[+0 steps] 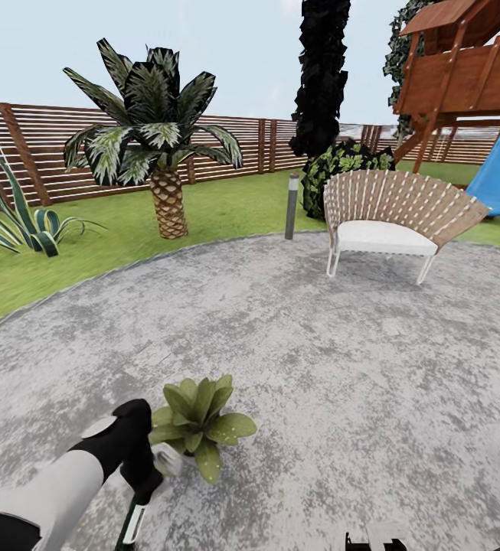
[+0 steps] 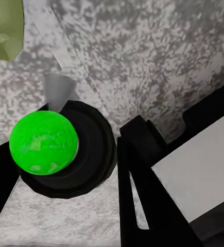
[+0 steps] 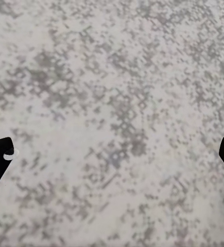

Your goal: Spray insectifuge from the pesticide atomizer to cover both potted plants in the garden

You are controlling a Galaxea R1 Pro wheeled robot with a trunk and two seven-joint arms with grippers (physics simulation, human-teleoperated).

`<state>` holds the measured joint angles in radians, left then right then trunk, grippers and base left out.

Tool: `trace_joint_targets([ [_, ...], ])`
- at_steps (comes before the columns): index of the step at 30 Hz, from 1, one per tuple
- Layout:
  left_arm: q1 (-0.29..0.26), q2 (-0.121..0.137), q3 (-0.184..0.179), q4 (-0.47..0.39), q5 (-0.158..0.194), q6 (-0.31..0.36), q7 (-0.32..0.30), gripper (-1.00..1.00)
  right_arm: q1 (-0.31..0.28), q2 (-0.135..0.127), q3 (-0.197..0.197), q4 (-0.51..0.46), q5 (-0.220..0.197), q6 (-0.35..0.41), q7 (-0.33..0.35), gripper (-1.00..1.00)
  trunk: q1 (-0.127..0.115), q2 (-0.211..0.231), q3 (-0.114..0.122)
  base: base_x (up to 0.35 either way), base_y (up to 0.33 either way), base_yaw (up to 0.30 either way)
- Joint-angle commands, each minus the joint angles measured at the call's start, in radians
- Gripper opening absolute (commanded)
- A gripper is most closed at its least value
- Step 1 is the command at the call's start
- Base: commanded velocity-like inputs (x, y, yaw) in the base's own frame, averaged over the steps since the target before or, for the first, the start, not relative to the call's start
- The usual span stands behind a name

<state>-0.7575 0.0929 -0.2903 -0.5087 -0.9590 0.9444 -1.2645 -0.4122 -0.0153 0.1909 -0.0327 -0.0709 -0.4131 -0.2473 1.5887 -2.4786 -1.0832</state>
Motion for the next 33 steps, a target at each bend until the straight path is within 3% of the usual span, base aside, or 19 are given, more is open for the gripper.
trace_joint_targets([
  [1,0.000,0.005,-0.002,-0.002,-0.006,0.009,0.000,-1.00,0.000,0.000,0.009,0.000,-0.007,-0.003,-0.003,1.00,0.000,0.000,-0.001,0.000,0.000,0.000],
  [4,0.000,0.015,-0.001,0.001,-0.006,0.010,0.009,-1.00,0.000,0.000,0.009,0.000,-0.007,-0.003,-0.003,1.00,0.000,0.000,-0.001,0.000,0.000,0.000],
  [7,0.000,0.006,-0.002,0.000,-0.005,0.010,0.010,-1.00,0.000,0.000,0.009,0.000,-0.007,-0.003,-0.003,1.00,0.000,0.000,-0.001,0.000,0.000,0.000],
  [9,0.000,-0.034,-0.002,-0.002,-0.005,0.011,0.011,-1.00,0.000,0.000,0.009,0.000,-0.007,-0.003,-0.003,1.00,0.000,0.000,-0.001,0.000,0.000,0.000],
  [11,0.000,-0.044,-0.003,-0.002,-0.005,0.011,0.011,-1.00,0.000,0.000,0.009,0.000,-0.007,-0.003,-0.003,1.00,0.000,0.000,-0.001,0.000,0.000,0.000],
  [14,0.000,-0.025,-0.001,-0.002,-0.006,0.010,0.012,-1.00,0.000,0.000,0.009,0.000,-0.007,-0.003,-0.003,1.00,0.000,0.000,-0.001,0.000,0.000,0.000],
  [18,0.000,0.058,0.003,-0.001,0.005,0.007,0.011,-1.00,0.000,0.000,0.009,0.000,-0.007,-0.003,-0.002,1.00,0.000,0.000,-0.001,0.000,0.000,0.000],
  [19,0.000,0.064,0.003,-0.001,0.006,0.006,0.011,-1.00,0.000,0.000,0.009,0.000,-0.007,-0.003,-0.002,1.00,0.000,0.000,-0.001,0.000,0.000,0.000],
  [22,0.000,0.060,0.003,-0.001,0.006,0.007,0.011,-1.00,0.000,0.000,0.010,0.000,-0.007,-0.003,-0.001,1.00,0.000,0.000,-0.001,0.000,0.000,0.000],
  [27,-0.001,0.025,0.001,-0.006,0.006,0.010,0.012,-1.00,0.000,0.001,0.010,0.000,-0.007,-0.003,-0.003,1.00,0.000,0.000,-0.001,0.000,0.000,0.132],
  [33,-0.002,0.024,0.000,-0.052,0.006,0.010,0.010,-1.00,0.000,0.001,0.010,0.000,-0.008,-0.003,-0.003,1.00,0.000,0.000,-0.001,-0.026,0.016,0.222],
])
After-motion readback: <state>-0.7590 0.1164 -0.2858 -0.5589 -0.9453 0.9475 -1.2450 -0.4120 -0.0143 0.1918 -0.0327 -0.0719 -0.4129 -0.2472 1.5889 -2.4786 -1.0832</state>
